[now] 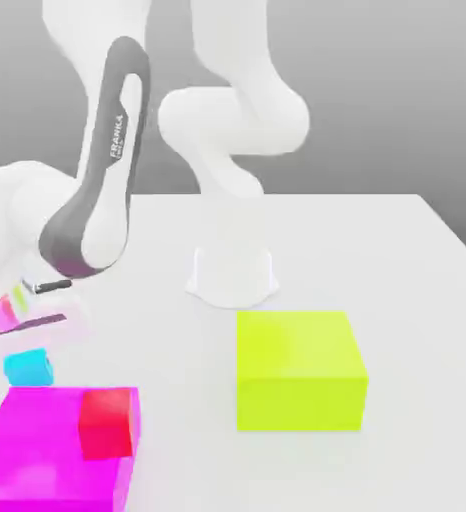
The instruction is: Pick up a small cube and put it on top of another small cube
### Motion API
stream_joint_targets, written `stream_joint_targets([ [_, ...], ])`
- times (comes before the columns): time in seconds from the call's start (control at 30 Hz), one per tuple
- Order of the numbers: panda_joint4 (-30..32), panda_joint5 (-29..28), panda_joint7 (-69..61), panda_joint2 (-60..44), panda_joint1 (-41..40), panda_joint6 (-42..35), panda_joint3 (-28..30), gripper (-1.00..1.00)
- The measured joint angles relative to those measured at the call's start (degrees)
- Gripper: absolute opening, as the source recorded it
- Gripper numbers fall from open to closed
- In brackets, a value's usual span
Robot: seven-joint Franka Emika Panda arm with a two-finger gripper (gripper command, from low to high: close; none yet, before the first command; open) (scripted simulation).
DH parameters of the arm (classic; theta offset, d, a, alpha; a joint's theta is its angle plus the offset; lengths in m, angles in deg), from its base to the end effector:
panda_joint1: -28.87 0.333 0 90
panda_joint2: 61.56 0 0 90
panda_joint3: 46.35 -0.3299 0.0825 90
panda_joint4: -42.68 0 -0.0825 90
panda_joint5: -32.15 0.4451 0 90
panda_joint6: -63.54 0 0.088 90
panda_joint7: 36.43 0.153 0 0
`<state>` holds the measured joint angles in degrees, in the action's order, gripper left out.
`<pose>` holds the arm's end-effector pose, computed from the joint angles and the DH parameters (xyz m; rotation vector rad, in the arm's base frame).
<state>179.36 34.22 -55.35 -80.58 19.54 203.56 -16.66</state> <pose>0.3710 -0.3334 0.0983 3.0429 -0.5794 -0.4195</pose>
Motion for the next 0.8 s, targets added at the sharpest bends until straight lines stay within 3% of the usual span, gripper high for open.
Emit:
stream_joint_targets([
  [0.13, -7.48, 0.15, -11.16, -3.65, -3.52, -3.60, -2.04, -1.00],
  [0.37, -21.94, 5.11, -28.78, -7.77, -8.54, -4.88, -10.47, -1.00],
  [0.53, -26.07, 9.94, -33.35, -13.75, -9.87, 1.65, -15.64, -1.00],
  [0.57, -26.20, 10.34, -33.62, -14.77, -10.09, 2.62, -16.00, 1.00],
  [0.8, -26.24, 10.30, -33.61, -14.50, -10.04, 2.49, -15.99, 1.00],
])
